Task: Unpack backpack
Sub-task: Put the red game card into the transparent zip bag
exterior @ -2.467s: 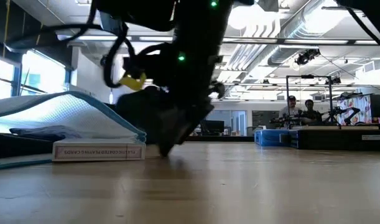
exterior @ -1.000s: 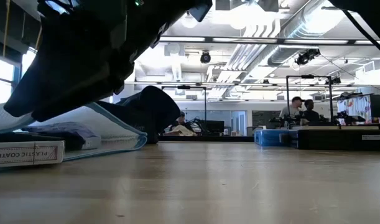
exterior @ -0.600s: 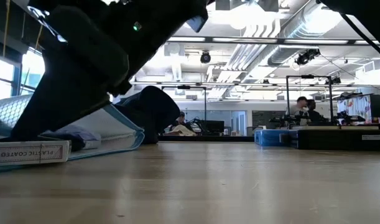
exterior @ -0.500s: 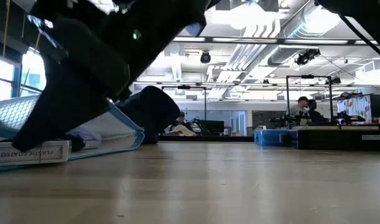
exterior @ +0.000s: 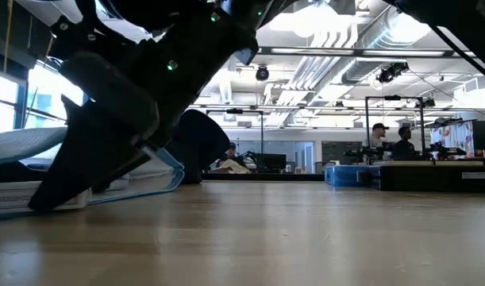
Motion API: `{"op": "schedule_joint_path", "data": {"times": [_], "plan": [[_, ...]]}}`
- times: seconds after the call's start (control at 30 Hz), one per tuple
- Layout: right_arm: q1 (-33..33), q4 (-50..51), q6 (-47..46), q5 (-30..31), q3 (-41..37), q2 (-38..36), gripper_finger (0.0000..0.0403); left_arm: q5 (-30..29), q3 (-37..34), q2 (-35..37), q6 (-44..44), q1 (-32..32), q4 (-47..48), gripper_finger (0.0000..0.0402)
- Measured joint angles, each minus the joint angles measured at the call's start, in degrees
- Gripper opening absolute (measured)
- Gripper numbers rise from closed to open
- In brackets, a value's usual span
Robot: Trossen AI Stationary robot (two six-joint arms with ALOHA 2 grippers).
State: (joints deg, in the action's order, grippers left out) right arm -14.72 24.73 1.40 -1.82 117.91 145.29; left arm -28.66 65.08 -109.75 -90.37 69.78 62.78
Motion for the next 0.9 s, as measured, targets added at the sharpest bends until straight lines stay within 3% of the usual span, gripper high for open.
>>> {"op": "schedule_joint_path", "data": {"times": [0.33,0.47,0.7,0.9], "plan": [[-1.83,4.39,-2.68,-0.40,-0.02,-1.76,0.0288,2.69,0.02,0.00,-0.44,0.03,0.16,0.0069],[-1.84,0.56,-3.63,-0.81,-0.09,-3.33,0.0287,2.56,0.66,0.00,0.50,0.02,0.63,0.0069],[-0.75,-6.98,-7.64,-0.75,0.00,-2.78,0.0286,-5.78,4.28,0.00,4.81,0.00,0.51,0.0069],[2.36,-11.17,-16.44,1.98,0.09,-2.80,0.0286,-12.24,5.68,0.00,8.05,-0.05,0.50,0.0069]]}}
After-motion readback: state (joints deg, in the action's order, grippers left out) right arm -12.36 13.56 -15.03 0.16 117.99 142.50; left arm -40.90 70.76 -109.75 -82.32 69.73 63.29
